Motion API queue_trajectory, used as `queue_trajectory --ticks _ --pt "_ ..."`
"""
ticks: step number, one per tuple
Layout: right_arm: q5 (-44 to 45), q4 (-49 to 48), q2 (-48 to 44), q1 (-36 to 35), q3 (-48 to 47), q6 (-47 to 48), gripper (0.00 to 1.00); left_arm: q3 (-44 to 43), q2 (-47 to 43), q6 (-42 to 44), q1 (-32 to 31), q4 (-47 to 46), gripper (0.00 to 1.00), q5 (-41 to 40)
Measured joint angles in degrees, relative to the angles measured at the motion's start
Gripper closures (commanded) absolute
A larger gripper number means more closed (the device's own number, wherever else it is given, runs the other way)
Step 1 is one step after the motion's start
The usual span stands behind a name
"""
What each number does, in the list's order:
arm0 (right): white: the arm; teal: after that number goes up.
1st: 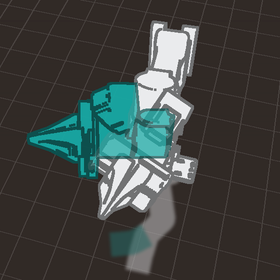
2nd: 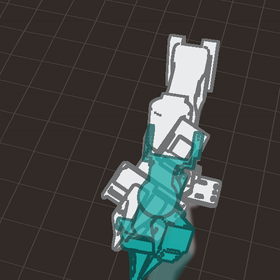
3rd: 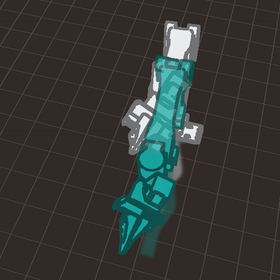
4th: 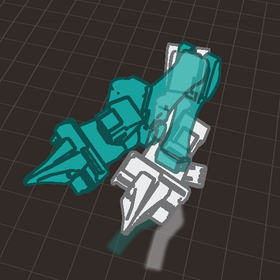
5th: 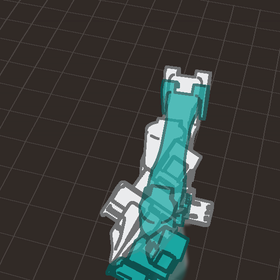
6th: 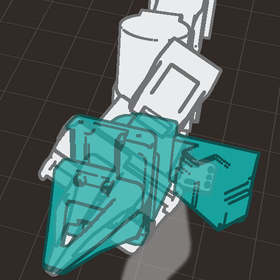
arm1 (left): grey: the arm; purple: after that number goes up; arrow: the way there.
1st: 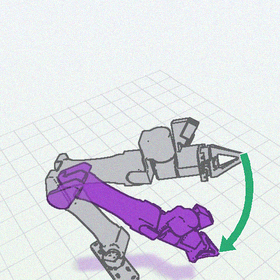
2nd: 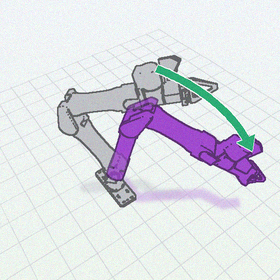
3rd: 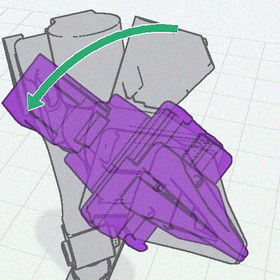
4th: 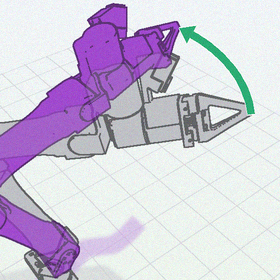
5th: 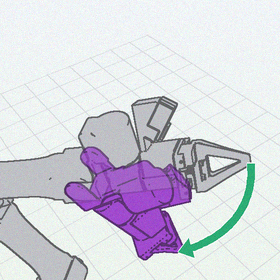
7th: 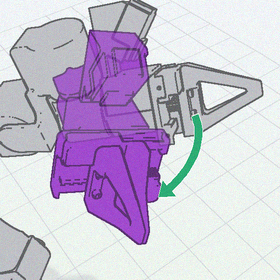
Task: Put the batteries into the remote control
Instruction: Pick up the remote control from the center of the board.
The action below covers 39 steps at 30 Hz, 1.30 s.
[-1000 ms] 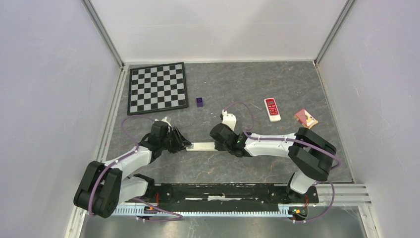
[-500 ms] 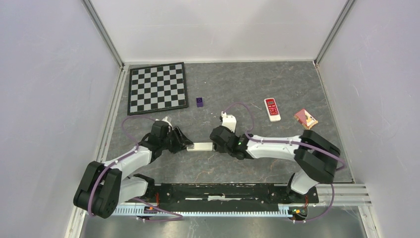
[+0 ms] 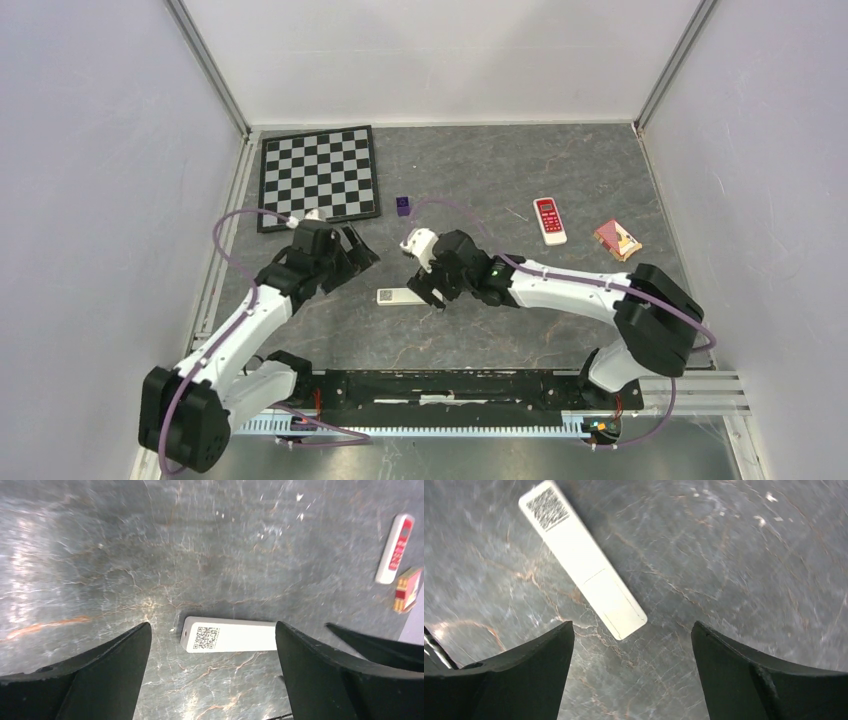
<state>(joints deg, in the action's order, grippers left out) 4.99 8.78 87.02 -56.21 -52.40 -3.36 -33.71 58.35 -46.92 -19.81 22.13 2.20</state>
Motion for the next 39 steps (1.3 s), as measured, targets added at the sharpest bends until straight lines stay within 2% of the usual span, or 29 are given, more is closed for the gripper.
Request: queue_trajectory --ticks 6,15,19,24,30,33,39 --pt "-7.0 0.4 5.7 -0.3 -2.6 15.8 0.09 -5.8 -5.8 0.2 2.0 8.4 0.0 -4.7" --pt "-15.8 0.8 11.1 0.1 -5.9 25.3 0.12 -9.3 -8.2 0.8 3.6 16.7 0.0 -6.3" --pt "-19.7 1.9 12.9 0.7 -7.6 26.4 0.25 -10.6 -9.7 1.0 3.7 19.0 0.0 -7.7" --pt "-21.0 3.3 17.2 1.0 -11.3 26.8 0.36 -12.2 -12.4 1.7 3.7 20.7 0.0 -9.9" --pt "-20.8 4.3 20.2 1.2 -13.2 26.8 0.71 -13.4 -14.0 2.6 3.7 22.2 0.0 -11.4" --pt "-20.4 4.9 20.4 1.3 -14.0 25.9 0.82 -13.9 -14.1 3.0 3.7 22.4 0.0 -12.1" --pt "-16.9 5.0 20.5 3.9 -15.8 21.8 0.84 -14.4 -14.7 3.3 3.7 22.8 0.0 -12.7"
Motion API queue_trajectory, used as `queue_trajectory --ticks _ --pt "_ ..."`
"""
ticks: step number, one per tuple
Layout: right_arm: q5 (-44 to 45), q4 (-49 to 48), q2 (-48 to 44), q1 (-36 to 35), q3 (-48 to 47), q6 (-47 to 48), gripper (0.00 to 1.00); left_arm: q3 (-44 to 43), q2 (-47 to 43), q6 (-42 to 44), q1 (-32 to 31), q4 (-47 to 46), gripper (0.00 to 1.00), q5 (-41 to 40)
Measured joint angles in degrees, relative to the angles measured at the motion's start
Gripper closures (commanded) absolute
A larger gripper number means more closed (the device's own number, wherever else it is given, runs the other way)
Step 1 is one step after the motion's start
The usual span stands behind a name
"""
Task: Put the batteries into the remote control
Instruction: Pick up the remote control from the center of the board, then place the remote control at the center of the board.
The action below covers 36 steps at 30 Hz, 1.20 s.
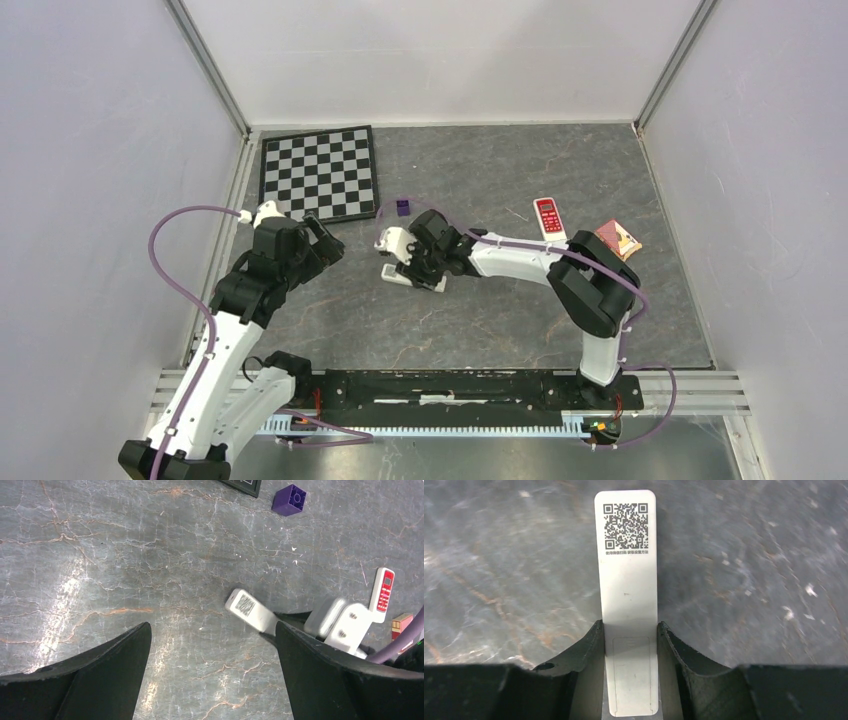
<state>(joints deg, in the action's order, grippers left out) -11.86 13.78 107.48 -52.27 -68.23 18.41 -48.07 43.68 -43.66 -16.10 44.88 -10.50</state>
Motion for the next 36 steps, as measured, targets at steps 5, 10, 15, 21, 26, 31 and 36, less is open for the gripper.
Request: queue_trajectory --ticks 5,10,15,21,26,31,36 --pt "5.6 -0.8 0.0 3.5 -0.2 -6.3 0.83 -0.1 0.0 0.6 0.0 0.1 0.0 -0.2" --pt "14.3 -1.7 -0.9 8.9 0.2 -16.9 0.82 -0.3 0.2 1.0 0.0 0.1 0.0 -0.2" --pt "22.2 -3.0 -4.0 18.2 4.0 -28.1 0.78 -0.7 1.2 1.2 0.0 0.1 0.0 0.0" --pt "26.8 -3.0 -5.0 26.7 6.6 -35.7 0.72 -1.0 2.3 1.5 0.0 -0.1 0.0 0.7" --pt "26.5 -3.3 -4.9 29.1 6.7 -37.4 0.5 -1.0 3.0 1.8 0.0 -0.2 0.0 1.9" --pt "25.6 -3.9 -4.9 29.4 7.0 -38.1 0.38 -1.0 2.9 3.6 0.0 -0.2 0.0 3.2" --pt "24.5 -4.2 -5.0 29.5 7.7 -38.1 0.31 -1.0 2.5 5.3 0.0 -0.2 0.0 4.2"
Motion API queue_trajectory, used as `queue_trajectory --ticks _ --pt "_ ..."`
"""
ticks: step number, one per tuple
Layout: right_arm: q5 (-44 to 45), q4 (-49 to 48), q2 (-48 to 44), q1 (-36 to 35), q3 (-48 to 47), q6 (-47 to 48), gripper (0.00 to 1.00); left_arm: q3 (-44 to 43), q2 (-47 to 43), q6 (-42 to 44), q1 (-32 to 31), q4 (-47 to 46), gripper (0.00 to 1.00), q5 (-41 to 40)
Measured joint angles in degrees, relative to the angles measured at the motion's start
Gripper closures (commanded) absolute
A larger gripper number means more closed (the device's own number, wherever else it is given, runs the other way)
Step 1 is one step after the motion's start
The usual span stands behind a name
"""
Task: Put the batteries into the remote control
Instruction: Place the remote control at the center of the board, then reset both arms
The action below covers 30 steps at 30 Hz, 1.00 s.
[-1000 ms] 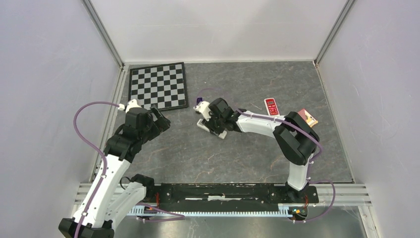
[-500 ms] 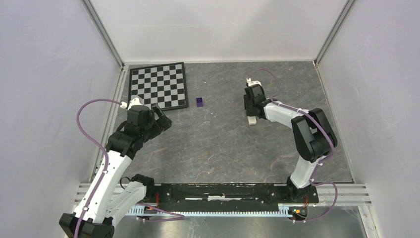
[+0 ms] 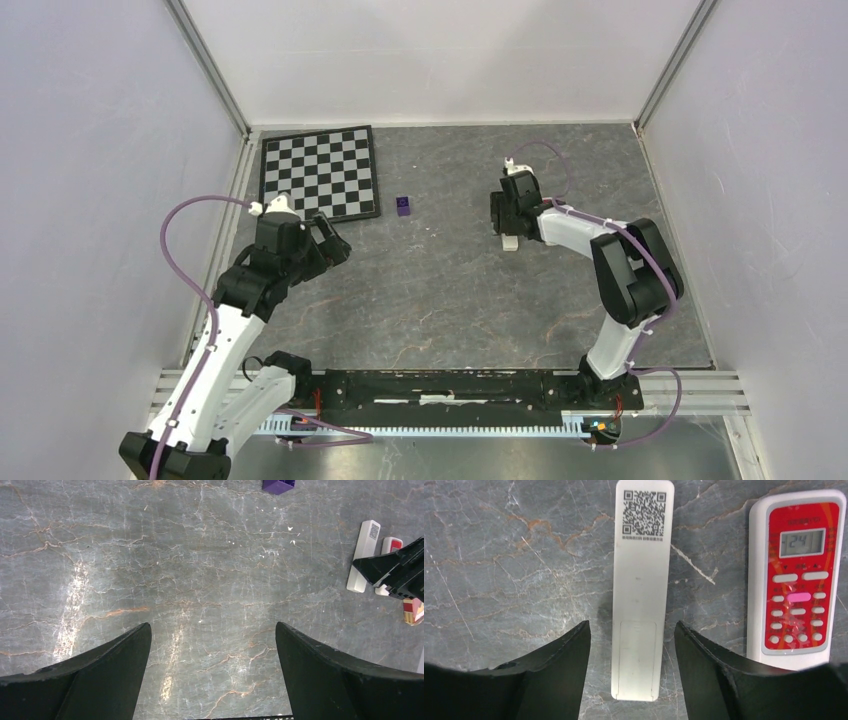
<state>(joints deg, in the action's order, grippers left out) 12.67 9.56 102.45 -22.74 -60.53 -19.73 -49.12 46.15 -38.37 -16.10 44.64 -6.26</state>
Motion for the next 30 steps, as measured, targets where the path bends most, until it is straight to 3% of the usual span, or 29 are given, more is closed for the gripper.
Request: queue_trajectory --ticks 7,9,19,30 --pt "-1.0 0.3 -8.4 0.0 5.0 0.6 0.18 -1.8 -0.8 2.0 0.0 0.0 0.0 2.0" --pt "-0.8 0.0 -13.9 0.0 7.4 1.2 0.02 -2.3 -1.2 2.6 0.0 0.0 0.0 2.4" --pt "8.7 -0.3 -55.5 0.3 25.1 2.5 0.02 -5.6 -10.5 10.0 0.0 0.3 0.0 1.7" --pt "23.5 2.7 -84.8 0.3 26.3 8.0 0.02 -8.8 -23.7 13.7 0.0 2.3 0.0 -4.2"
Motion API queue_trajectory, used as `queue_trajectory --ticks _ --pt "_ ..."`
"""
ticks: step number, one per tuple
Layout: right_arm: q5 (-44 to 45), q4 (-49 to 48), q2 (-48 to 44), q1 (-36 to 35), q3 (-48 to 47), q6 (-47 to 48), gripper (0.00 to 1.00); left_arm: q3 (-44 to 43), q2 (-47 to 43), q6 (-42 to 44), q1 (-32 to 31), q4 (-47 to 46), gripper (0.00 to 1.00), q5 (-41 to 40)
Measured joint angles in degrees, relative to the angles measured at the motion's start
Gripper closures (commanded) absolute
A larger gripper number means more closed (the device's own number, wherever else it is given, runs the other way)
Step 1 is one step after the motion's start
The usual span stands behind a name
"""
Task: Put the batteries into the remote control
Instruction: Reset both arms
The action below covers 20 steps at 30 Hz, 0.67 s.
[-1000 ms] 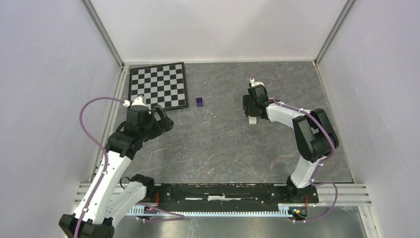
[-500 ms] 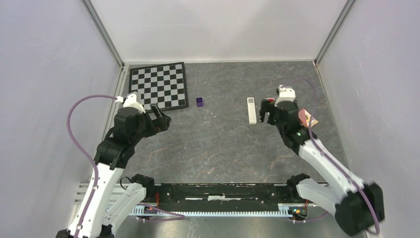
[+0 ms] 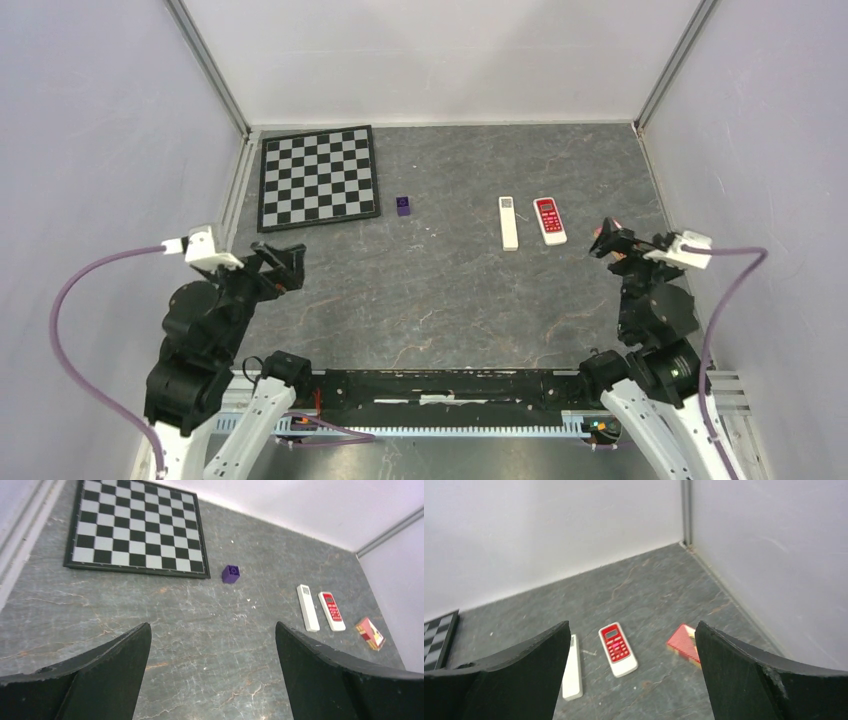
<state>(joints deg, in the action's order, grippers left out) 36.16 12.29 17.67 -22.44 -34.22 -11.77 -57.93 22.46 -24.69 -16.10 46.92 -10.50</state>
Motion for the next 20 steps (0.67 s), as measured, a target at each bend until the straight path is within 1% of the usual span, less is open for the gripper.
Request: queue_trajectory --ticks 10,13,20 --pt "14.0 1.7 -14.9 0.1 -1.2 3.2 0.02 -3.7 -11.3 0.7 0.0 5.2 0.0 -6.5" --pt "16.3 1.7 -16.1 0.1 -1.2 3.2 0.02 -3.9 -13.7 0.7 0.0 6.8 0.0 -7.5" --pt "16.9 2.1 -15.5 0.1 -0.4 3.1 0.02 -3.9 -14.0 0.7 0.0 7.6 0.0 -7.5"
